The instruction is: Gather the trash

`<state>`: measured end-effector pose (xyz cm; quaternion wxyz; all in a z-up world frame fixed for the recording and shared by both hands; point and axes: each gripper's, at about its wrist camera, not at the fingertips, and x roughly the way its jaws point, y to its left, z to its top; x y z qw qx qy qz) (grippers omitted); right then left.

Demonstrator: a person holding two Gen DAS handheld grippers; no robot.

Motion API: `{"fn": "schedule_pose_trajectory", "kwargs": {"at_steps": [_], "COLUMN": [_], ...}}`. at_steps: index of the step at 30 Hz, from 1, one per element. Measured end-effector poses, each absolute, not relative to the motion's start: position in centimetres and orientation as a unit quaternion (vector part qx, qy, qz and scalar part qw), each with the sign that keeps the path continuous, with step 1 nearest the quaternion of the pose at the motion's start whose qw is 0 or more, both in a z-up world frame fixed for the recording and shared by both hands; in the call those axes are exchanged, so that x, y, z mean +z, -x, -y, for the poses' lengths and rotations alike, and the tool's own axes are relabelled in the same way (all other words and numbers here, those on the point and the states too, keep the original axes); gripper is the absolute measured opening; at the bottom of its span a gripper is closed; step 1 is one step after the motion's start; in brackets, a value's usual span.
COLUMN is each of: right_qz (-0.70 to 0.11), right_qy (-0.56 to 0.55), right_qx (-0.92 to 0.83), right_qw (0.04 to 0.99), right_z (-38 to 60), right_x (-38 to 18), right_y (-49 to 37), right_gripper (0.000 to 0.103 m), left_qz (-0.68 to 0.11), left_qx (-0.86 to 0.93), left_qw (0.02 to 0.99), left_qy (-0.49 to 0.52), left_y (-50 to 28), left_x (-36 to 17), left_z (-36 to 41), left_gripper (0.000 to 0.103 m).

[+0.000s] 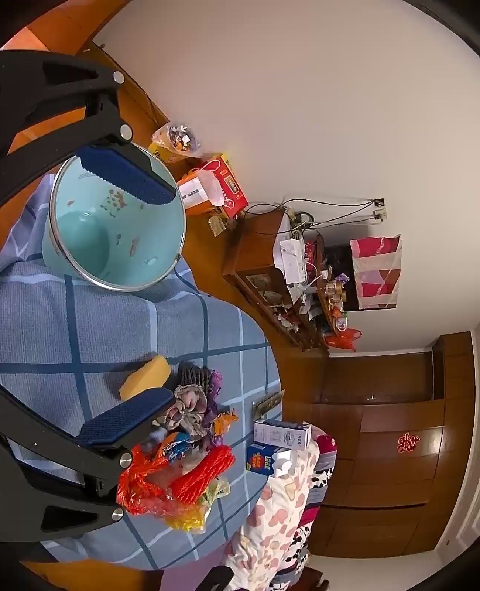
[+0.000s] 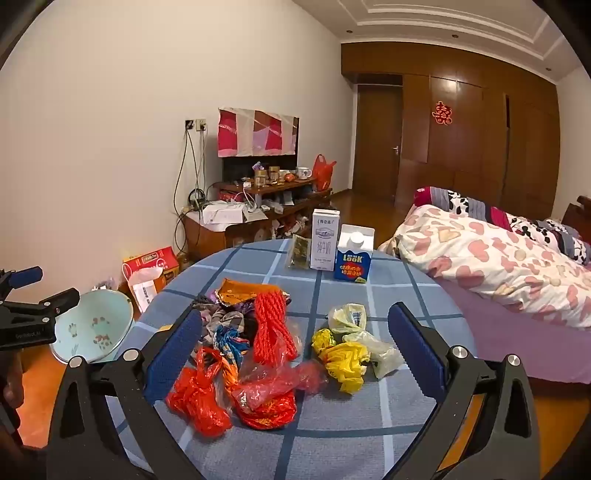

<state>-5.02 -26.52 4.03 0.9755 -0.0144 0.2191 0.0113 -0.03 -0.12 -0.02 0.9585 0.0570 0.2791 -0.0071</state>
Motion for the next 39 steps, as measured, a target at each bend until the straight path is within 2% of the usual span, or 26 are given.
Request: {"fn": "schedule_pose_trajectory", "kwargs": {"at_steps": [39], "right_qz": [-0.23], "right_qy": [0.018], "right_qx": [0.014], "right_qw": [0.973], "right_z": [26.3], "right_x": [2.9], "right_y": [4.4], "right_gripper": [0.099], "left_qz": [-0.263], "left_qx": [0.004], "left_qw": [0.964], "left_qy": [-0.049], "left_y": [0.2], "left_x": [0.3], "left_z": [-0.7], "left_gripper": [0.097]}}
